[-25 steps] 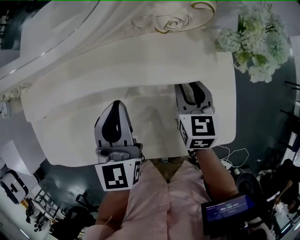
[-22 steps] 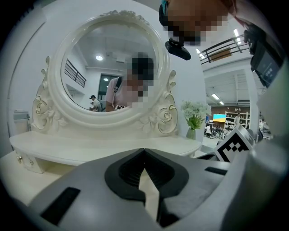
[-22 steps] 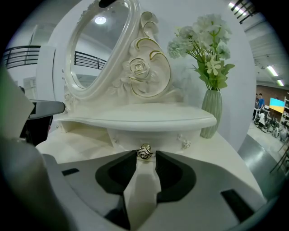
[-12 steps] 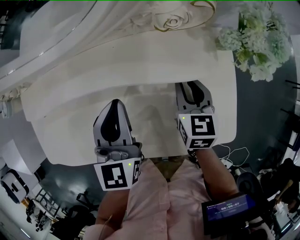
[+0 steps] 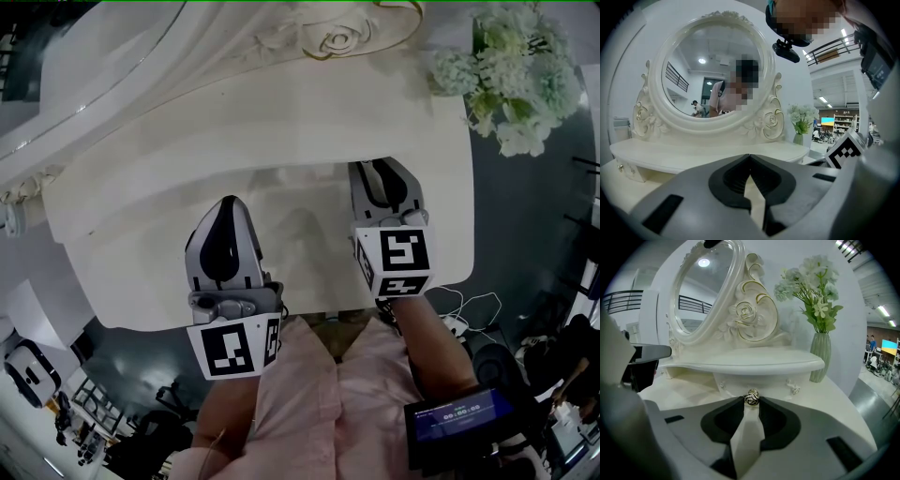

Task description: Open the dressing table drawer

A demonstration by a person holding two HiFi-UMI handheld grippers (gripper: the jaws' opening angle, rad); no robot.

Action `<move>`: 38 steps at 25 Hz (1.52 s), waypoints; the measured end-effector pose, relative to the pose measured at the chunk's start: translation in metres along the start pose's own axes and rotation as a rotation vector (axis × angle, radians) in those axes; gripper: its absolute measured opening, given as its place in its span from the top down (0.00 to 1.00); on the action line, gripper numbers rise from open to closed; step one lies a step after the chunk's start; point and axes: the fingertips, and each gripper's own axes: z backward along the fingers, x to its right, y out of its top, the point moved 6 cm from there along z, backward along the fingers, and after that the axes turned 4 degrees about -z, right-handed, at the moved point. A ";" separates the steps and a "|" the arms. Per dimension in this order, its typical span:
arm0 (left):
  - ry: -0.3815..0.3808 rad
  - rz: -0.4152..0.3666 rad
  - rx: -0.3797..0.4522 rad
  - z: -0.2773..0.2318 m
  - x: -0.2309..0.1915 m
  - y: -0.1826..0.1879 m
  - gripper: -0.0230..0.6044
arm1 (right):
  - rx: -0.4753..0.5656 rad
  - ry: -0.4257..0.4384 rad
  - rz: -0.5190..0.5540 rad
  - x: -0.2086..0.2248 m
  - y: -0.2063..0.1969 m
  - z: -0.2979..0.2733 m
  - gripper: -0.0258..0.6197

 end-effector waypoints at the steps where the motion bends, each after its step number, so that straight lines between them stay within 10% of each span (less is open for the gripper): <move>1: -0.001 -0.001 0.001 0.000 0.000 0.000 0.93 | 0.000 0.000 0.000 0.000 -0.001 0.001 0.79; 38: -0.008 -0.002 0.010 0.003 0.008 0.003 0.93 | -0.001 0.002 -0.009 -0.002 -0.008 0.011 0.79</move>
